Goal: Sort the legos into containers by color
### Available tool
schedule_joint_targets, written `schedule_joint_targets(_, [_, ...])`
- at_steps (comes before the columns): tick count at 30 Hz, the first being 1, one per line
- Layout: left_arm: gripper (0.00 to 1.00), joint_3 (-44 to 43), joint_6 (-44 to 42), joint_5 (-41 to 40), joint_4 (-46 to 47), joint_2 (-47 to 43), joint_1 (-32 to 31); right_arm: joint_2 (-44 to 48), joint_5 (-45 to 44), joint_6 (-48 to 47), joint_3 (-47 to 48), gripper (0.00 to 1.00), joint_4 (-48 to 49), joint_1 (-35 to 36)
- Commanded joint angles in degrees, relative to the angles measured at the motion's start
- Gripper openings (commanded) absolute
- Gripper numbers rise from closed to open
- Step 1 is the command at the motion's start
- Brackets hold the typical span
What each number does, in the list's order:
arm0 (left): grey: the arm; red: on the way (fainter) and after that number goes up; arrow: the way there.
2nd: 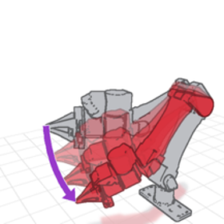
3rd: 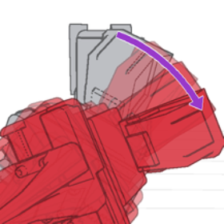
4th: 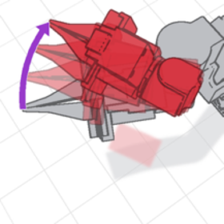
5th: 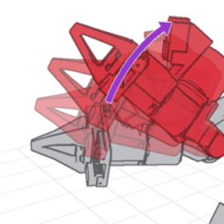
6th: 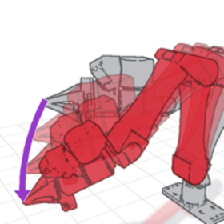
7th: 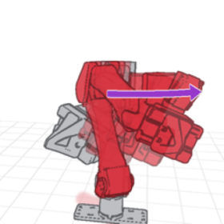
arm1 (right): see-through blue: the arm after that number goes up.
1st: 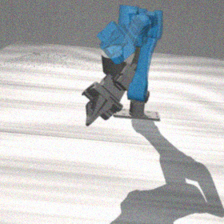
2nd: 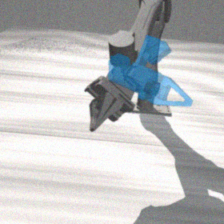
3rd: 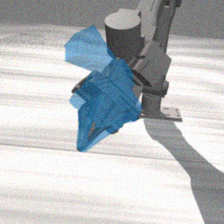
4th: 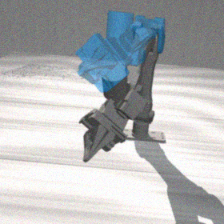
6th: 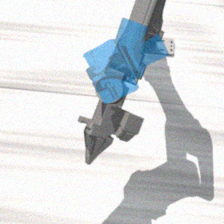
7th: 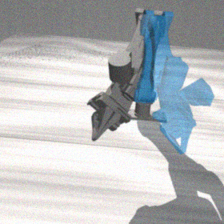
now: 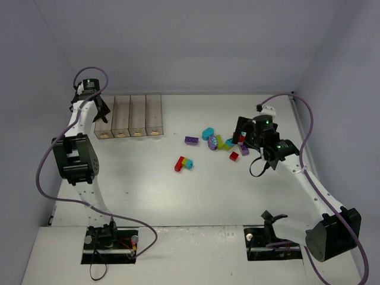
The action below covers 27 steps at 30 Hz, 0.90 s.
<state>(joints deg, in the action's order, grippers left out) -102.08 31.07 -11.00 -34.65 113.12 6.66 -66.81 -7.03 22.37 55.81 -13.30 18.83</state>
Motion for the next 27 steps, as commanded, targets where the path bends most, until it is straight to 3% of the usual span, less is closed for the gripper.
schedule_joint_targets(1, [0.13, -6.2, 6.5, -0.6, -0.4, 1.6, 0.9, 2.1, -0.4, 0.7, -0.6, 1.0, 2.6, 0.1])
schedule_joint_targets(3, [0.17, -7.3, 8.6, -1.1, -0.3, 3.8, 1.0, 2.1, -0.4, 0.9, -0.8, 1.0, 2.6, 0.1])
schedule_joint_targets(4, [0.23, -8.4, 9.3, -1.8, -0.4, 4.6, 0.9, 2.3, -0.4, 0.9, -0.9, 1.0, 2.5, 0.1])
schedule_joint_targets(10, [0.28, -12.1, 14.5, -2.2, -1.8, 9.9, 1.6, 3.5, -1.3, 0.5, -1.2, 1.0, 2.3, 0.1])
schedule_joint_targets(11, [0.4, -12.3, 15.2, -2.2, -1.7, 10.4, 1.6, 3.7, -1.4, 0.4, -1.5, 1.0, 2.3, 0.0])
schedule_joint_targets(14, [0.55, -12.3, 15.8, -1.9, -0.9, 10.0, 1.5, 4.2, -1.8, -0.3, -1.6, 1.0, 2.2, 0.0])
schedule_joint_targets(19, [0.71, -12.2, 14.8, -1.0, -0.7, 8.7, 1.4, 3.4, -2.2, -1.1, -1.3, 1.0, 2.1, 0.0])
schedule_joint_targets(24, [0.73, -10.6, 9.9, 1.4, 0.5, 4.5, 0.9, 1.6, -1.8, -1.6, -0.4, 1.0, 2.2, 0.0])
schedule_joint_targets(27, [0.73, -7.0, 0.6, 3.5, 5.5, -0.1, -2.0, 1.3, -2.0, -2.2, -0.1, 1.0, 2.3, 0.0])
